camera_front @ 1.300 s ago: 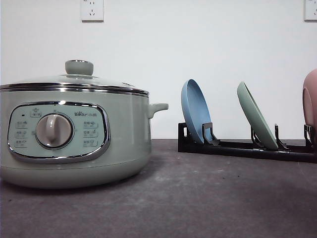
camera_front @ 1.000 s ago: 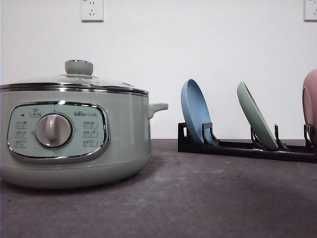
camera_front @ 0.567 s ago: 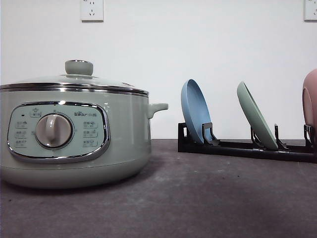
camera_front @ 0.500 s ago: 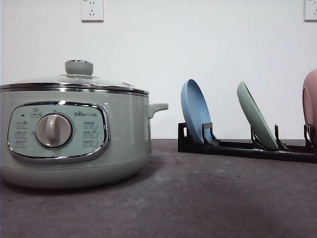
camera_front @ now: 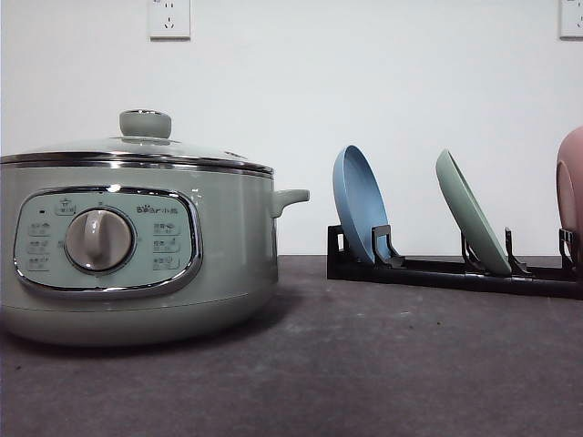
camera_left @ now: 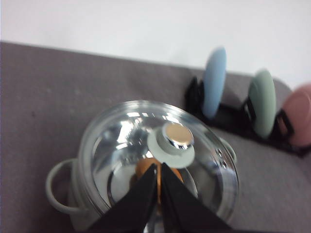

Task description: Transfer potato from steamer to green plate

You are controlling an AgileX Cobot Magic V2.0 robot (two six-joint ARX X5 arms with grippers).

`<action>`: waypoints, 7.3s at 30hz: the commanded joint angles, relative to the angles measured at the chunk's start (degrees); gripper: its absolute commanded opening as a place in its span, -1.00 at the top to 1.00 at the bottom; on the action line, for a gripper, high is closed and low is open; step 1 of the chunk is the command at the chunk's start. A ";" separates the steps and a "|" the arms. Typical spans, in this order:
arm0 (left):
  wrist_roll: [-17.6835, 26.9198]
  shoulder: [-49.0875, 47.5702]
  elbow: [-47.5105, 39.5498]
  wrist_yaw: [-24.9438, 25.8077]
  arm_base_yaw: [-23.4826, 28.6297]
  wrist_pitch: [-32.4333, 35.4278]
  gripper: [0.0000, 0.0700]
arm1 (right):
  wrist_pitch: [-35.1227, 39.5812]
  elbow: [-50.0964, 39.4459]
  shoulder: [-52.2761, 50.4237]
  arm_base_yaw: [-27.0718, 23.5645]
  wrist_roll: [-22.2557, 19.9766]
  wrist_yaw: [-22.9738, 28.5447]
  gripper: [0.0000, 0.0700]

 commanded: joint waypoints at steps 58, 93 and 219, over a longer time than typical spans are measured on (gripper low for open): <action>9.74 4.71 7.67 2.03 -7.55 -10.23 -0.69 | -2.60 12.52 16.76 3.63 3.74 -3.22 -0.49; 9.76 4.73 7.67 2.03 -7.55 -10.25 -0.69 | 9.27 38.36 65.80 5.27 7.66 1.20 -0.48; 9.98 4.73 7.67 2.03 -7.55 -10.61 -0.69 | -13.41 5.95 56.14 62.47 0.08 33.05 0.96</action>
